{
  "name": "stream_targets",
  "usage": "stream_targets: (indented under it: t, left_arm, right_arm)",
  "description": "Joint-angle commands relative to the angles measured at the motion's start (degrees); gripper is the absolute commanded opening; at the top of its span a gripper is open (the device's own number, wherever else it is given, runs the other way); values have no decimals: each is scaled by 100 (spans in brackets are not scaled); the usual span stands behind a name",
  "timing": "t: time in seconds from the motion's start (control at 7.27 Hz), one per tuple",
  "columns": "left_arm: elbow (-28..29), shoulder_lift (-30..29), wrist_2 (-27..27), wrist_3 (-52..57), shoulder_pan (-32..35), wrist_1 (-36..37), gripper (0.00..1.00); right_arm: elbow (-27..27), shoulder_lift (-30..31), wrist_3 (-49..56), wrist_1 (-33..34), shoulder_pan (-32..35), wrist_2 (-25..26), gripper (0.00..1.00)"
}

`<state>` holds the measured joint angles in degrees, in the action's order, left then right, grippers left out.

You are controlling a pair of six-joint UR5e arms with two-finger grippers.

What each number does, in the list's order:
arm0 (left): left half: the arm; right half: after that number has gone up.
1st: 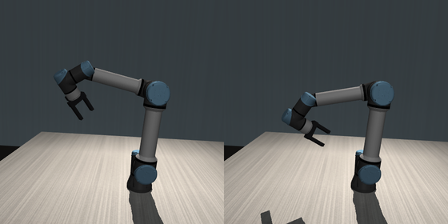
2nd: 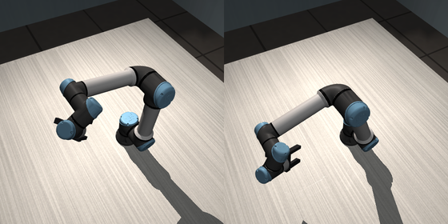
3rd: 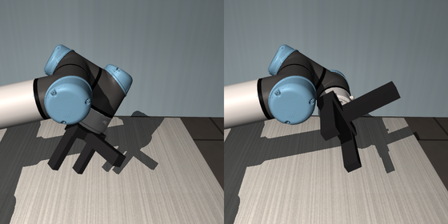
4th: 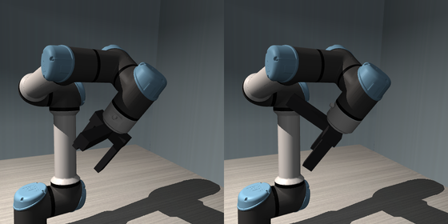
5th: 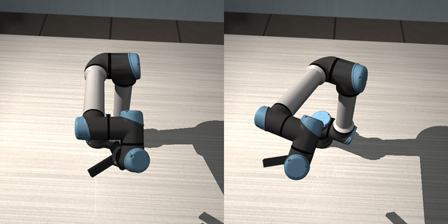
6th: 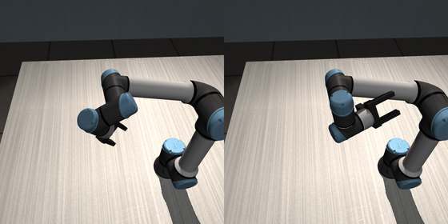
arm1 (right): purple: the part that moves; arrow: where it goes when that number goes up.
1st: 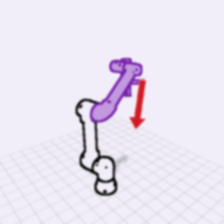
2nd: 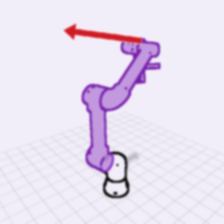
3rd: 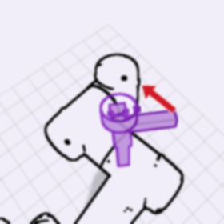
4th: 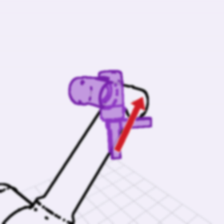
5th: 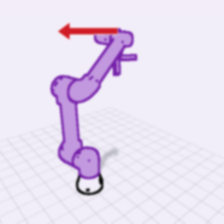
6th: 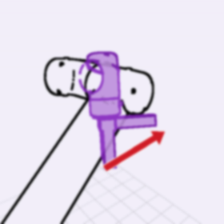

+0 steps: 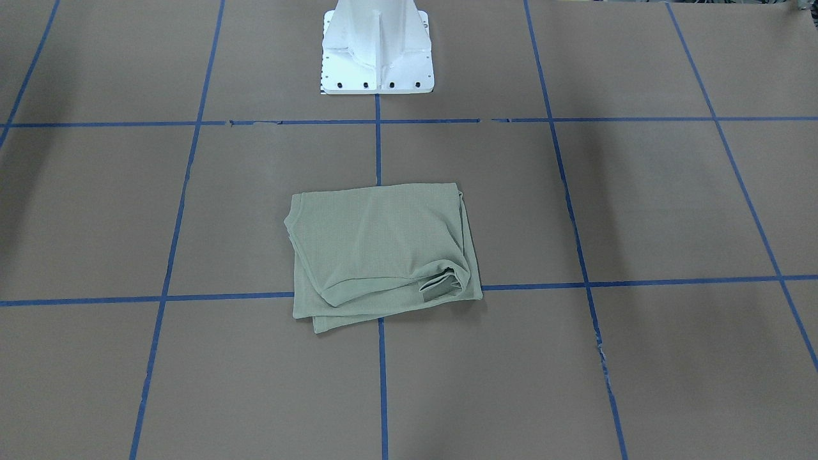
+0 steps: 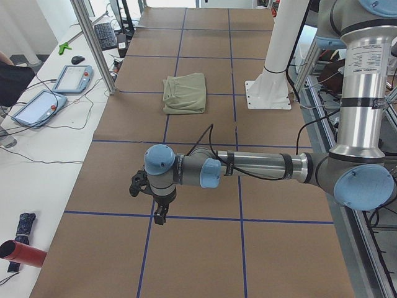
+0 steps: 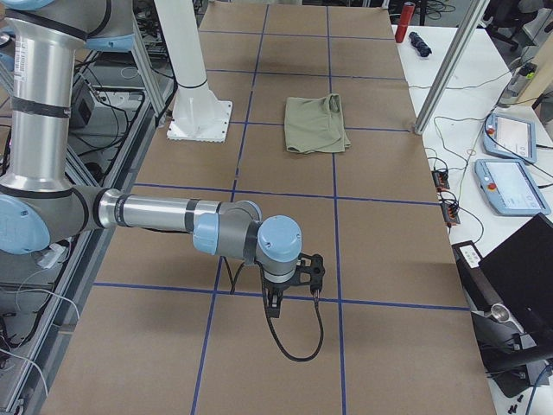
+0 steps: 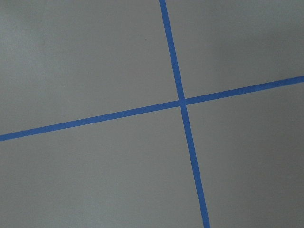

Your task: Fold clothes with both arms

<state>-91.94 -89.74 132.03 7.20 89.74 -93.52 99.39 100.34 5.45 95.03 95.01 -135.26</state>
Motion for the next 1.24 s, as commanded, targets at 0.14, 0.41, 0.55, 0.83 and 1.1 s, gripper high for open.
stream_targets:
  t: [0.14,0.41,0.55,0.83,1.1]
  left_arm:
    - [18,0,7,-295,0,0,100]
    - [-8,0,33,-903,-9,-18,100]
    - [0,0,51,-957,-9,-18,100]
    - [-8,-8,60,-1080,-9,-26,100]
    - [-8,-8,60,-1080,-9,-26,100]
  right_arm:
    - [-209,-6,-806,-756,-8,-18,100]
    - [-192,-23,-1090,-767,-17,-27,100]
    - [-201,-23,-1090,-767,-17,-27,100]
    - [-192,-23,-1090,-775,-17,-27,100]
    - [-166,-32,-1081,-784,-17,-27,100]
